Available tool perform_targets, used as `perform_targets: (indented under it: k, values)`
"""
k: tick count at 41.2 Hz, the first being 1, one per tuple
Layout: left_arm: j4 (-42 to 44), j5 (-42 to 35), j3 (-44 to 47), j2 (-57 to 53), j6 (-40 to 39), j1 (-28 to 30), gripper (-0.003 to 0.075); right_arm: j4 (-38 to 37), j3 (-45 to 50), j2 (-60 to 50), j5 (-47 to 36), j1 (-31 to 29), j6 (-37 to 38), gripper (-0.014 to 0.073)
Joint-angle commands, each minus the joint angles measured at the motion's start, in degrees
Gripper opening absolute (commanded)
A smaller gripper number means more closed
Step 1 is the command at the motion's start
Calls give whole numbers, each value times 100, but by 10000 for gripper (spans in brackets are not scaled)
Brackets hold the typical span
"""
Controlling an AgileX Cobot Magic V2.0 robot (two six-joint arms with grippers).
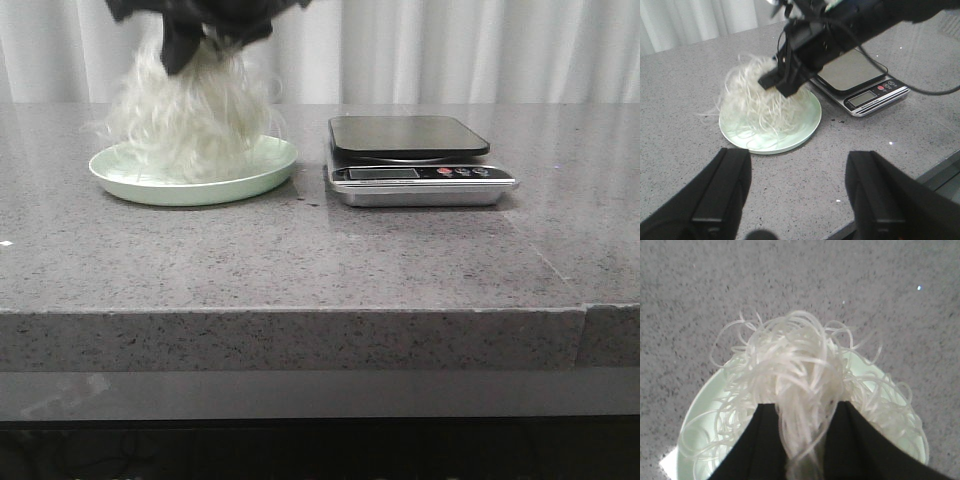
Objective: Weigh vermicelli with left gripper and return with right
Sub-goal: 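Carry the vermicelli with the right gripper back onto the green plate, then open the right gripper and lift it away from the plate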
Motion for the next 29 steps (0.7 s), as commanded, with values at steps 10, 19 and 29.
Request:
perform_targets:
  k: [10,19,29]
  values:
    - [-55,-450,-147,20,-6,10,472,56,-212,-879,217,-74,-41,489]
    - [-55,-450,-147,20,-6,10,472,56,-192,-1755,1190,-239,-41,489]
    - [-55,-450,-147,20,-6,10,472,19,741,-2924,1087,-326,-41,489]
